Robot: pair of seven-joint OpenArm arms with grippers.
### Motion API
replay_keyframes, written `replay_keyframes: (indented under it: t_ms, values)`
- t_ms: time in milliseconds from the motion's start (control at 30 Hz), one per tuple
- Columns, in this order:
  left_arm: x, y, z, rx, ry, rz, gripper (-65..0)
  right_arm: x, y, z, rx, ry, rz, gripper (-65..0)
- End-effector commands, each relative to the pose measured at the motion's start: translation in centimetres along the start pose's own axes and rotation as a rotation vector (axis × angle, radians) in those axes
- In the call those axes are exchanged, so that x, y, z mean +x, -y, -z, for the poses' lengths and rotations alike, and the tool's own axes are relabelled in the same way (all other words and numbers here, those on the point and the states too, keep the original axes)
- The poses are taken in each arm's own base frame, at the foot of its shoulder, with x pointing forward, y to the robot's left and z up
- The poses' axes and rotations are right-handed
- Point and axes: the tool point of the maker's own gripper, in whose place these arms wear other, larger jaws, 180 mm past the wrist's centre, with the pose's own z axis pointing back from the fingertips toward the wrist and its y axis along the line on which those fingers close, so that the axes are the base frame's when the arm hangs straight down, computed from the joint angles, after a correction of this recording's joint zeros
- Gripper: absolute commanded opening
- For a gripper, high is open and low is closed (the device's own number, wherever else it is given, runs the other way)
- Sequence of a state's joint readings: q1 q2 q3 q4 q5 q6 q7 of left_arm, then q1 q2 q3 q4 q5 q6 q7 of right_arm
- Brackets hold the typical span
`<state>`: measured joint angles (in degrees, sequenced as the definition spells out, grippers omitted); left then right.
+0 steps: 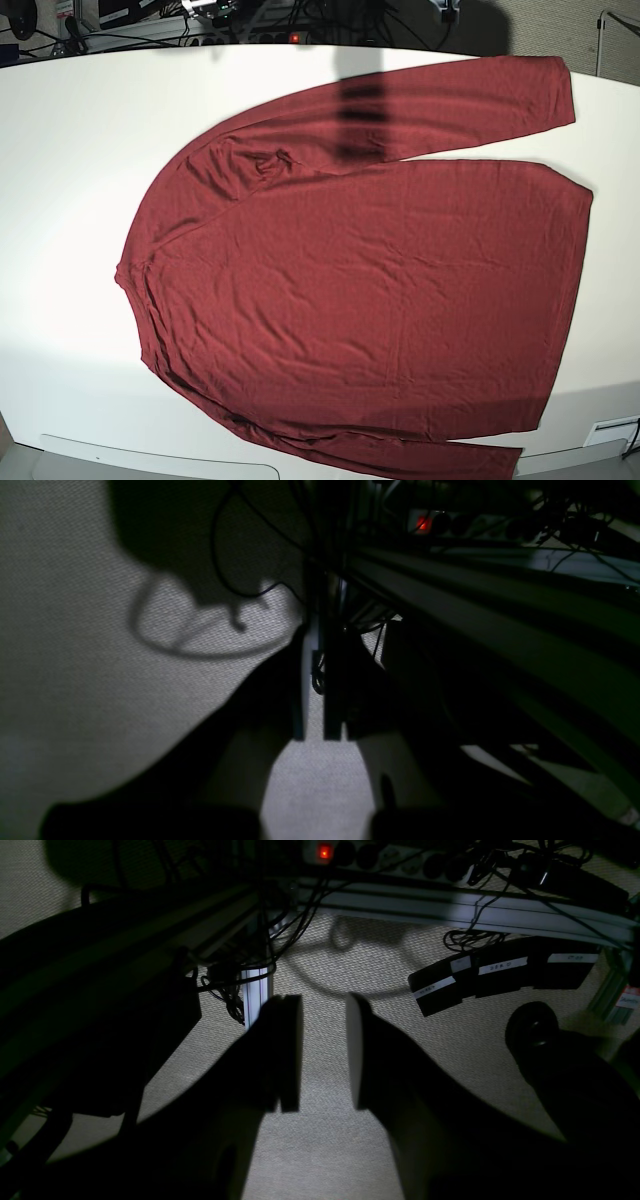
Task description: Fold the T-shirt properly
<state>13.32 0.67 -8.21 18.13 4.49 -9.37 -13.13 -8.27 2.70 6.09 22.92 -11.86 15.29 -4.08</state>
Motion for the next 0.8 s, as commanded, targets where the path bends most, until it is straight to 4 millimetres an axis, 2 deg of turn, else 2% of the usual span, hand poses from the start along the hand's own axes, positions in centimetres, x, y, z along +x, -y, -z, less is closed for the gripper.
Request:
replay_keyframes:
  t_ms: [0,500,633,767]
  values:
    - [-0.2,-0.1,-0.1,0.001,0.003,0.001,-59.5,0.4,0.2,-0.1,0.002,0.012,0.004,-49.2]
    - [-0.3,-0.1,-0.2,0.001,0.002,0.001,-59.5,-0.1,-0.6,-0.1,0.046,0.001,-0.005,-49.2]
    - [-0.5,-0.7,-0.4,0.009,0.013,0.005,-59.5,-1.2,1.0,-0.3,0.021,-0.018,-0.008,-49.2]
    - [-0.9,-2.7,-1.1,0.038,0.037,0.022,-59.5,-2.7,3.1,-0.7,-0.008,-0.043,-0.014,-49.2]
